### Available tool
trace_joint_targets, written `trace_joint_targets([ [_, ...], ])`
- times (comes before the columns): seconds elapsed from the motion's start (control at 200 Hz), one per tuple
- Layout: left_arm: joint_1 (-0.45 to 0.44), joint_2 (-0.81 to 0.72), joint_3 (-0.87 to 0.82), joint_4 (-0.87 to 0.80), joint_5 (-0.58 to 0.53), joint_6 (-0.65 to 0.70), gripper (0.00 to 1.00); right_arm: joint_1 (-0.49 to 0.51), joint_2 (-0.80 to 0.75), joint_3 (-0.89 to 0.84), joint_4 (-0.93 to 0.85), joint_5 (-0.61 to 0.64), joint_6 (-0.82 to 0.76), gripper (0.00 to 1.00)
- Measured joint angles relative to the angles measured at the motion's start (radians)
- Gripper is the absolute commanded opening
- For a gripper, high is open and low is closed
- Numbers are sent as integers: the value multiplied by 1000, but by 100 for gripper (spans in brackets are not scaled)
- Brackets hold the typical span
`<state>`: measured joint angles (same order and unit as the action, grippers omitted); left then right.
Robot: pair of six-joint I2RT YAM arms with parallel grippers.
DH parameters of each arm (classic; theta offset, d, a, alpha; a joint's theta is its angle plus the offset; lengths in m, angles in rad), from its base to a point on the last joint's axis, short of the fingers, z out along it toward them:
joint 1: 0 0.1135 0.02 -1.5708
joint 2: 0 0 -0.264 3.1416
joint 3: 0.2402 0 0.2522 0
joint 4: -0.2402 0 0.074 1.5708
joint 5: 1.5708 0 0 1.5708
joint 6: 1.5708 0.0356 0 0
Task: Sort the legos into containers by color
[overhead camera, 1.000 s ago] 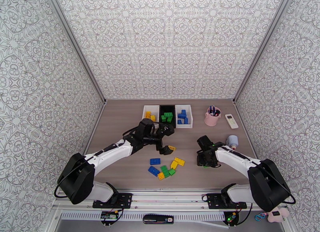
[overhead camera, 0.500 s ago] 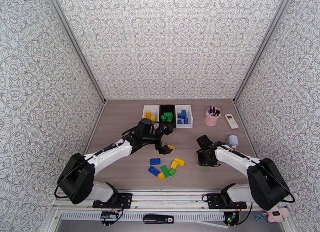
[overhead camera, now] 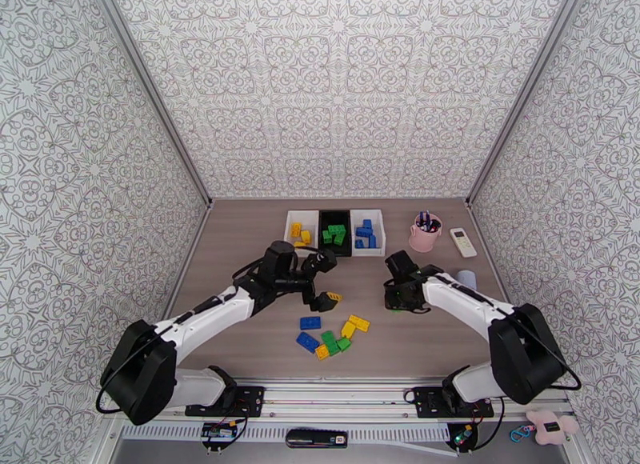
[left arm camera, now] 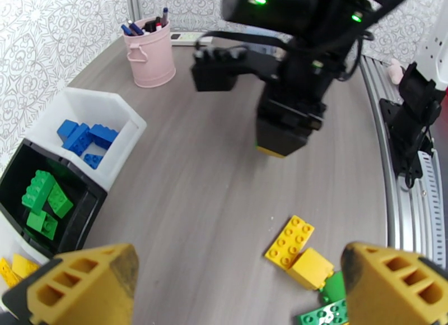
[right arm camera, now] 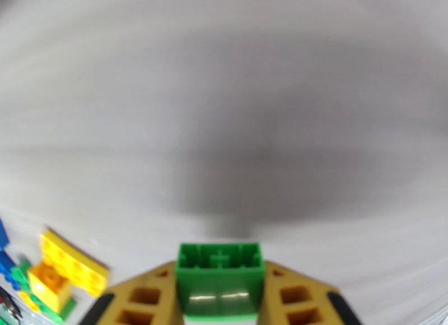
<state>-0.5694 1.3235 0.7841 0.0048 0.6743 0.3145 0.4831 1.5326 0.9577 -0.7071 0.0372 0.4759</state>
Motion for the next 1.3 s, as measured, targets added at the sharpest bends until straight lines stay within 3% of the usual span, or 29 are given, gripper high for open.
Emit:
trace_joint_targets([
  [0.525,39,-208,-135,-63,-110,-23,100,72,505,763,55,3,-121,25],
  [0.795,51,-243,-153,-100,-137,-23,100,72,724,1052,17,31,-188,25],
  [0.925,51,-243,-153,-114,-142,-17,100,72,793,1133,-11,35,-202,36],
  [1.14,53,-233,-148,-190,-146,60,100,72,797,1153,-26,45,-225,66],
  [1.3,53,-178,-106,-295,-149,166,99,72,689,1005,28,48,-232,75],
])
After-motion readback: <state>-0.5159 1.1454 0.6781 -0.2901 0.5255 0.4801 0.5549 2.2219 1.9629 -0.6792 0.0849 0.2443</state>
